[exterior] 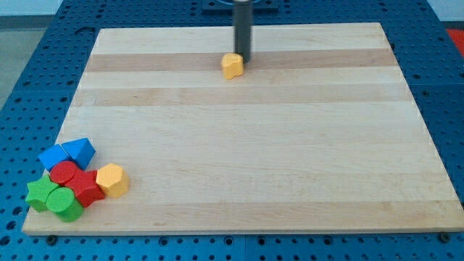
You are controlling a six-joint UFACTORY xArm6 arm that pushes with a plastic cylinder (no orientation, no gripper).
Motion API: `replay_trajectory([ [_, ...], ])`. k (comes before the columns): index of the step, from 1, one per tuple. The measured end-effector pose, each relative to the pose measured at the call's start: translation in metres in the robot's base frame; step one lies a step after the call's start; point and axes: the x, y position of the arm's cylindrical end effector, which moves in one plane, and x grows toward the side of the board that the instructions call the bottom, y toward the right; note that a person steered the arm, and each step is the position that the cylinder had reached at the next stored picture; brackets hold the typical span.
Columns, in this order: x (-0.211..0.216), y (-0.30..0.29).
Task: Push the yellow heart towards the bottom left
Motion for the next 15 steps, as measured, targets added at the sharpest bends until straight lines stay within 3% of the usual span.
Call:
replay_trajectory([
  [2,0.071,-0.108],
  [4,-0.001,-0.065],
  [5,0.011,-0.041],
  [7,0.081,-0.103],
  [8,0.093,-0.121],
  [9,0.058,-0.113],
  [11,0.033,-0.005],
  [12,0.063,-0.018],
  [14,0.133,-0.138],
  [15,0.118,-0.138],
])
